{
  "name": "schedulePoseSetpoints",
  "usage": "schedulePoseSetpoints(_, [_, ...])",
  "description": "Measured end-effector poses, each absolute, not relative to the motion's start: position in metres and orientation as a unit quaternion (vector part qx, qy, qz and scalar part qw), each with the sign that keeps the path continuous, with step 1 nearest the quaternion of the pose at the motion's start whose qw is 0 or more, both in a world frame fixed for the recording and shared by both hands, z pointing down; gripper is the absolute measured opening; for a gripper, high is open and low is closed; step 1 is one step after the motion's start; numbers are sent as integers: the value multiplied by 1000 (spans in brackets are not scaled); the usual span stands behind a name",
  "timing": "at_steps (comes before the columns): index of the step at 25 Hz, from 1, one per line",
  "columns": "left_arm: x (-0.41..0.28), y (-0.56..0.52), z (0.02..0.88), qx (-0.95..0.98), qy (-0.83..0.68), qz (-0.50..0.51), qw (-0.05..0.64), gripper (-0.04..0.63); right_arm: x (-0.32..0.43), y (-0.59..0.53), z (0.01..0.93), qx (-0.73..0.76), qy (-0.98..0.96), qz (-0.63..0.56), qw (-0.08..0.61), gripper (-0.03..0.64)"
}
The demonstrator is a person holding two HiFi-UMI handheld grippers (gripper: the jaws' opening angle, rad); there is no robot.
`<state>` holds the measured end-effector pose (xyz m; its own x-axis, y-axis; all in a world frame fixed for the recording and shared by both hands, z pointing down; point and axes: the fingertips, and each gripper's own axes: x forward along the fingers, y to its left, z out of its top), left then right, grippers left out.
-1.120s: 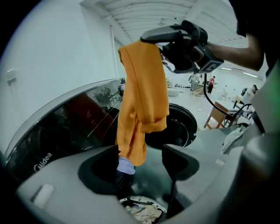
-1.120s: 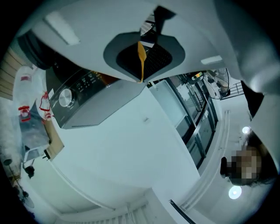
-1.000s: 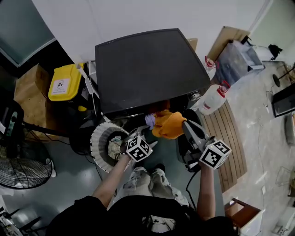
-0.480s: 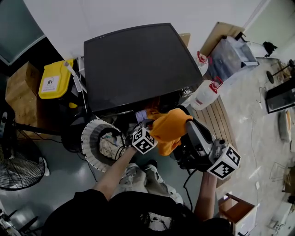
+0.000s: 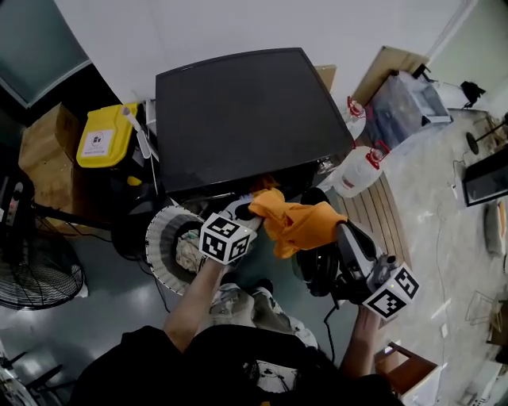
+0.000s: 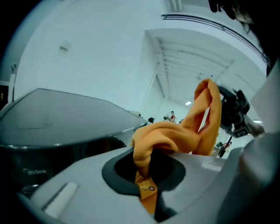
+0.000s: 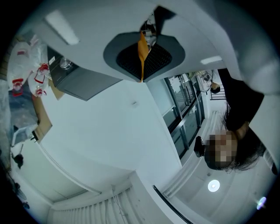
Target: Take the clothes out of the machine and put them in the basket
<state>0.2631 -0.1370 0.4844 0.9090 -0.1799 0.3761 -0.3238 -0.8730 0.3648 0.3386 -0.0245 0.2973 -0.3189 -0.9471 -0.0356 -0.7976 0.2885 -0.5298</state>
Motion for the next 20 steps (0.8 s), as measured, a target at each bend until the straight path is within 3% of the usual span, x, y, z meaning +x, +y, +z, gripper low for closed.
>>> schedulePoseSetpoints(7, [249, -126, 395, 970, -123, 93, 186, 25, 332, -24, 305, -552, 792, -209, 155, 37])
schedulePoseSetpoints(20, [197, -96, 248, 972, -197, -48, 120, 25, 283, -38, 329, -510, 847, -147, 27, 37])
